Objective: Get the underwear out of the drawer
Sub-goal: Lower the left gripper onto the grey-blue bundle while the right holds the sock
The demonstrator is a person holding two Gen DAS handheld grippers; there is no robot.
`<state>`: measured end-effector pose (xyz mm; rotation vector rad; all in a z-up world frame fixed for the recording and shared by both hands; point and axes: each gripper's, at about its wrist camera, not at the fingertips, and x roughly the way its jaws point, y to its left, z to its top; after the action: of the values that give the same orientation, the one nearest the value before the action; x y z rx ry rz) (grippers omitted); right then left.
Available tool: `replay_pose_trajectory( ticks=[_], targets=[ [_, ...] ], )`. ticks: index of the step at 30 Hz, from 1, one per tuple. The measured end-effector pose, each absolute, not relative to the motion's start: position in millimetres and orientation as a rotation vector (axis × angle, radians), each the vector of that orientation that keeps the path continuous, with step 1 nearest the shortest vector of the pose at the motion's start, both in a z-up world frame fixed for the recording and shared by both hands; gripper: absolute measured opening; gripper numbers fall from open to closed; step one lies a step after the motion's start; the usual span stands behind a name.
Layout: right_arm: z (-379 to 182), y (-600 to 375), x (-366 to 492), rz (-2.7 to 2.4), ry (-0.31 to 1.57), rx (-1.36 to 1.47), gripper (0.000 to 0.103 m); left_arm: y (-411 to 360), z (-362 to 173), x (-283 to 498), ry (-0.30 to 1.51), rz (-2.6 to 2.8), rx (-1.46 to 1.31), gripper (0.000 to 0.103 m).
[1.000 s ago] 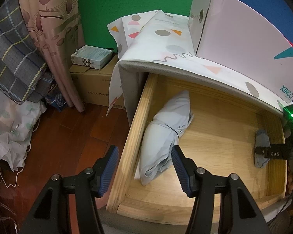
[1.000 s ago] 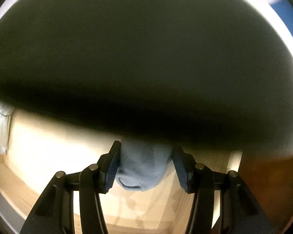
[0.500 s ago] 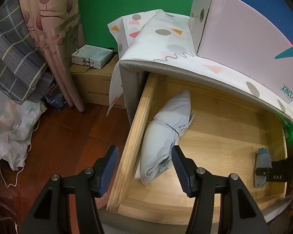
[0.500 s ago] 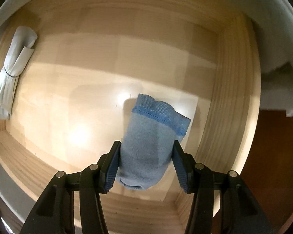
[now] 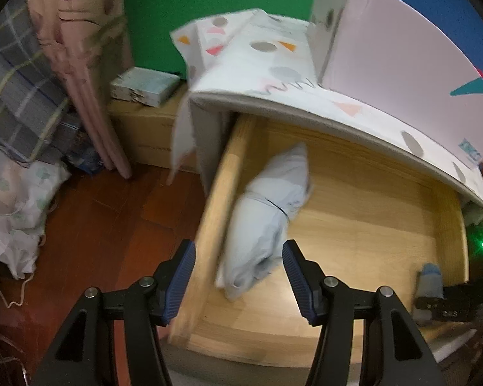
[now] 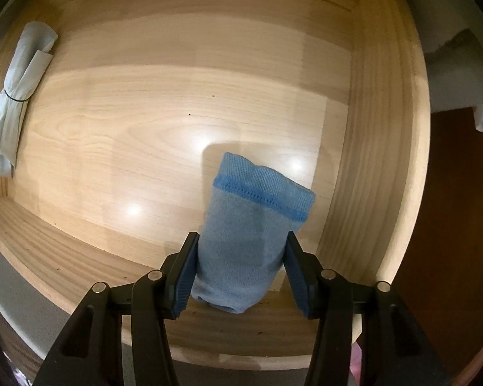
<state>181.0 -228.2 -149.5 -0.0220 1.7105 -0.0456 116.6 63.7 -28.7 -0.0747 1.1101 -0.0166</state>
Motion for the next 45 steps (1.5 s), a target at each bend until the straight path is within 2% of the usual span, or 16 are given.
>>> replay_pose_trajectory(
  ticks=[6,8,15,30,45],
  targets=[
    [-137.8,-239.7,155.7,-0.048,1.658,-0.041,0.048,48.5,-32.8,122.5,1.168,-0.126,0.005,0.058],
    [-136.8,-238.2,117.5,-0.047,1.644,-0.026,0.048,39.8,-33.4,125.9,1.169,-0.136,0.091,0.058],
    [-130.8,-239.5,106.2,-0.044,1.624,-0.014,0.048,8.4,-51.1,140.5,1.196,-0.19,0.434,0.058],
    [-127.4,-247.5,102.0,-0.043,1.614,-0.004,0.049,-10.0,-92.9,184.7,1.318,-0.247,0.523,0.058],
    [-133.0,-248.5,105.2,-0.044,1.613,0.0,0.049,-40.2,-114.4,189.9,1.378,-0.29,0.668,0.058]
  ],
)
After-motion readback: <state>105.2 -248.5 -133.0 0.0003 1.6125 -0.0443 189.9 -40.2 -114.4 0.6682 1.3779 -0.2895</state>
